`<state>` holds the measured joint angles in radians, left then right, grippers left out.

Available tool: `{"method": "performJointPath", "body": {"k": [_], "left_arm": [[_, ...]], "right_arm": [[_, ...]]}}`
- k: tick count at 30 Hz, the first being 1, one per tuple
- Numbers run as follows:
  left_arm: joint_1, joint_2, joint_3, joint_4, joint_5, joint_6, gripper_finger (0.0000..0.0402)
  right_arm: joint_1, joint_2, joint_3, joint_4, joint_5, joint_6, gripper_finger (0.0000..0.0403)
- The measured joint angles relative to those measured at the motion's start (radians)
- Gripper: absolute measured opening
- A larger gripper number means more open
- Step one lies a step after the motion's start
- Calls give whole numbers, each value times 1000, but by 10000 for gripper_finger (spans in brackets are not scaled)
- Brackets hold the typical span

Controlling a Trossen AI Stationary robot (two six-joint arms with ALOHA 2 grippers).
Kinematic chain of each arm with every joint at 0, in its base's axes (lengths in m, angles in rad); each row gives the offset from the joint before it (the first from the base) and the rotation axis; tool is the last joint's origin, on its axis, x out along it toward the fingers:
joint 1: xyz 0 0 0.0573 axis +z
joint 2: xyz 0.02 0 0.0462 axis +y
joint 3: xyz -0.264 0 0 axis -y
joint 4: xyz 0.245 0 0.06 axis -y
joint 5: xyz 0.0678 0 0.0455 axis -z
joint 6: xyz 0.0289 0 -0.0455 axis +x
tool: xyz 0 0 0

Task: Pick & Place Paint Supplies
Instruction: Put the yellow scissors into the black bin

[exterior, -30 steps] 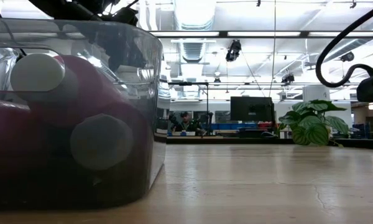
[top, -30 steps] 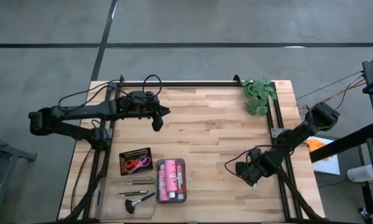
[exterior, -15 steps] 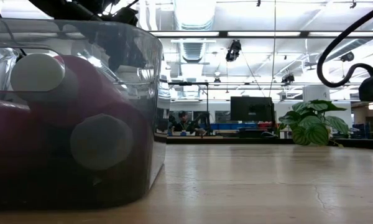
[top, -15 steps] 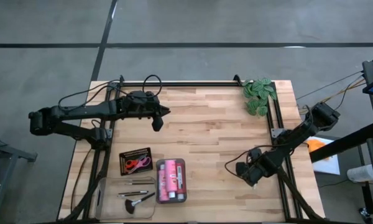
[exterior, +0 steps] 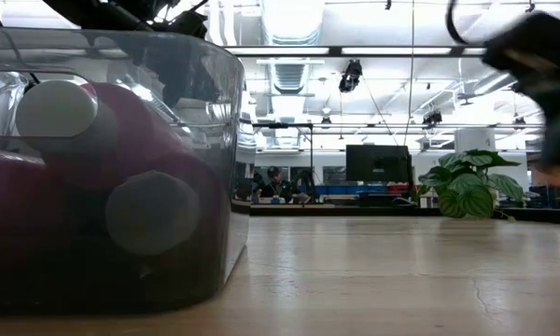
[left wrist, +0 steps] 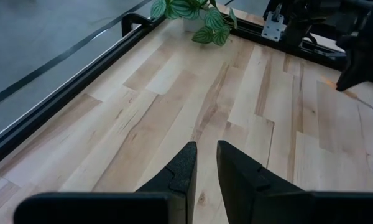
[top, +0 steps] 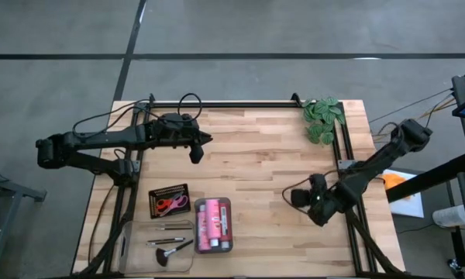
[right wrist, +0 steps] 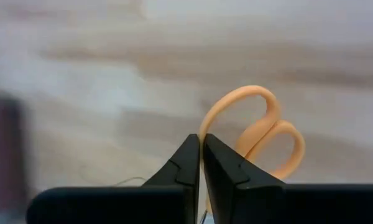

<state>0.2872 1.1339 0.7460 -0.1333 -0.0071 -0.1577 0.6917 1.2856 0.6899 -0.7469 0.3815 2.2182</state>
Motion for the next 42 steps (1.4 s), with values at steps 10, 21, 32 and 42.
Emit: {"method": "performJointPath", "body": {"k": [10, 21, 32, 42], "left_arm": [[0, 0, 0, 0, 0, -3, 66], [0, 0, 0, 0, 0, -2, 66], [0, 0, 0, 0, 0, 1, 66], [0, 0, 0, 0, 0, 1, 66]], "right_arm": [[-105, -184, -3, 182, 455, -362, 11], [-446, -181, -104, 1019, 199, -1179, 11], [-776, 162, -92, 1461, -294, -1337, 11], [-876, 551, 139, 1596, -468, -1350, 11]]}}
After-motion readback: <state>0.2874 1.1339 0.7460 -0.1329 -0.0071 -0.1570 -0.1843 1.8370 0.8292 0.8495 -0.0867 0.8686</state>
